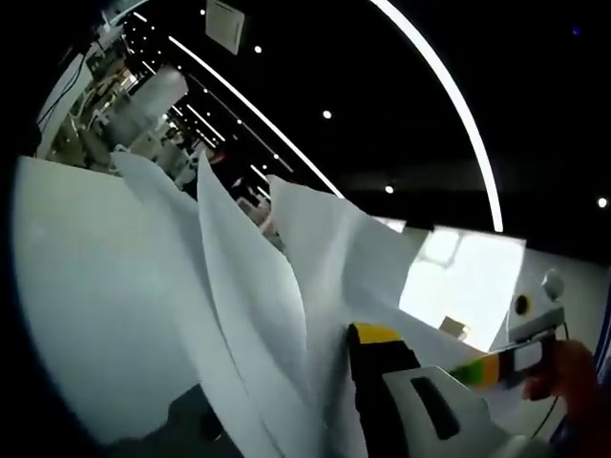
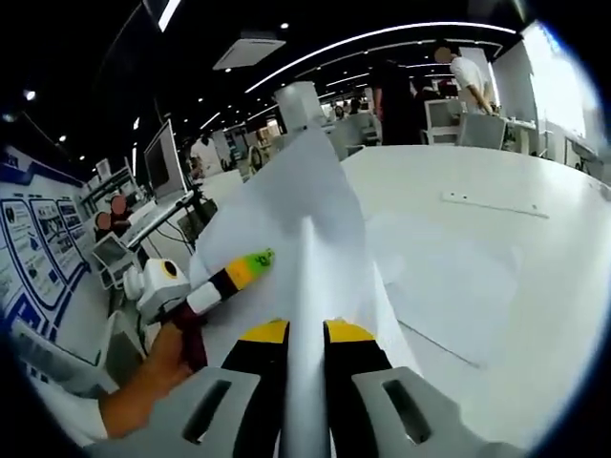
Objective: Organize the stack of printing papers by aligning and flattening the scattered papers on the table
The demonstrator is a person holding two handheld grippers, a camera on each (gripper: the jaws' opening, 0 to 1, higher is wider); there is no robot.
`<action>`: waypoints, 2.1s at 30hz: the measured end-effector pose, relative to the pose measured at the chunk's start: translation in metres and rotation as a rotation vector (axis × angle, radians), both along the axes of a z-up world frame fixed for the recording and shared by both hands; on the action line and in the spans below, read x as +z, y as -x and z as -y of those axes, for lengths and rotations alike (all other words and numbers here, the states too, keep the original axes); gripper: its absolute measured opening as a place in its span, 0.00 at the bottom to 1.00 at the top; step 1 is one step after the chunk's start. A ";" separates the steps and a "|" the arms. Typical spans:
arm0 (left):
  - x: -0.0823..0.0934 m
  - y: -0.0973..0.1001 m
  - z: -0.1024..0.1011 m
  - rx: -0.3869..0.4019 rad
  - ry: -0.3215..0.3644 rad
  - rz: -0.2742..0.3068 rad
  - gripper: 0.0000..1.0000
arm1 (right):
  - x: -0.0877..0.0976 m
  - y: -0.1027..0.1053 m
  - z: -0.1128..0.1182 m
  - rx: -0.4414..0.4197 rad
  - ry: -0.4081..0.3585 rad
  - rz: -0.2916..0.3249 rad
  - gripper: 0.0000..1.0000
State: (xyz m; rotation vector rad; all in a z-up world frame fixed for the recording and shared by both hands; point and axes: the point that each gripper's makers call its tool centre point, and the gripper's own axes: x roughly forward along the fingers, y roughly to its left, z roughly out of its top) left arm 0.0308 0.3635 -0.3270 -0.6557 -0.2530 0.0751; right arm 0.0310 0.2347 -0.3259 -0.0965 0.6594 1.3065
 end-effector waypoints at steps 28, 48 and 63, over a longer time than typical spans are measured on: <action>-0.001 0.001 0.003 -0.032 0.033 0.006 0.07 | 0.062 0.006 0.017 0.015 -0.082 0.162 0.23; 0.004 0.006 0.002 -0.042 0.044 0.035 0.06 | 0.006 -0.059 -0.003 0.016 0.038 0.178 0.30; 0.008 0.007 0.006 -0.057 0.039 0.050 0.06 | -0.033 -0.074 -0.050 0.155 0.063 0.191 0.34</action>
